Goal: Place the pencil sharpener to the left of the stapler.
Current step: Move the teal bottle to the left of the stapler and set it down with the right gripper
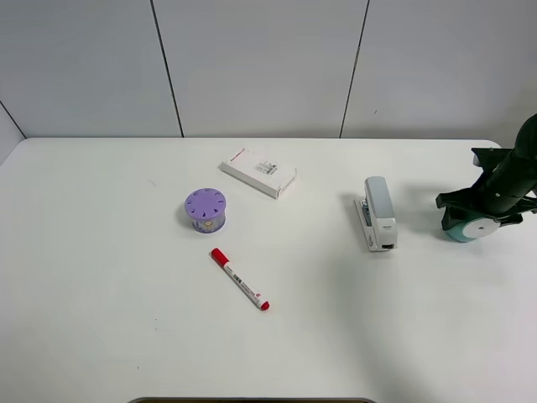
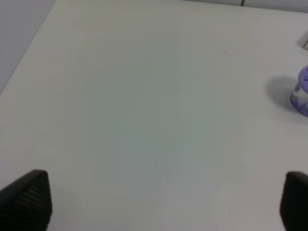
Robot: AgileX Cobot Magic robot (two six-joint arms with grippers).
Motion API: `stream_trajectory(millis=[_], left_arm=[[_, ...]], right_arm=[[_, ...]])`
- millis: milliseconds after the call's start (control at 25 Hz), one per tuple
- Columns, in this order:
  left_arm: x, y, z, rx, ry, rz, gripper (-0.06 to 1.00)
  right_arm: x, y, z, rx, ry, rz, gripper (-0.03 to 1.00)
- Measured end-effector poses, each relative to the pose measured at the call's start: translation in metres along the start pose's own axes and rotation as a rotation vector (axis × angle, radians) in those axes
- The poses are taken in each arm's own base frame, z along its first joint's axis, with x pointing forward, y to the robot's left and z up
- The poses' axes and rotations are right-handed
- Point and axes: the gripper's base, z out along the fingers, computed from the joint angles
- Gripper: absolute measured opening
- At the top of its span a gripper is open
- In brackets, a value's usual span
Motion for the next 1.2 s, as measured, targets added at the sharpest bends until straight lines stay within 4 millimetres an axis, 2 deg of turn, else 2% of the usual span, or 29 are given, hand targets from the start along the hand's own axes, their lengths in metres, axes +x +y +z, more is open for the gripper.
stream_trajectory(millis=[960,1080,1200], left_arm=[[0.0,0.0,0.0,0.0,0.0,0.0,0.95],[0.0,0.0,0.0,0.0,0.0,0.0,0.95],[0.0,0.0,0.0,0.0,0.0,0.0,0.95]], right_arm=[[0.0,0.0,0.0,0.0,-0.001,0.0,0.67],[-0.002,0.0,-0.007,0.004,-0.024,-0.001,0.67],[-0.005,0.0,-0.022,0.011,-0.063,-0.003,0.67]])
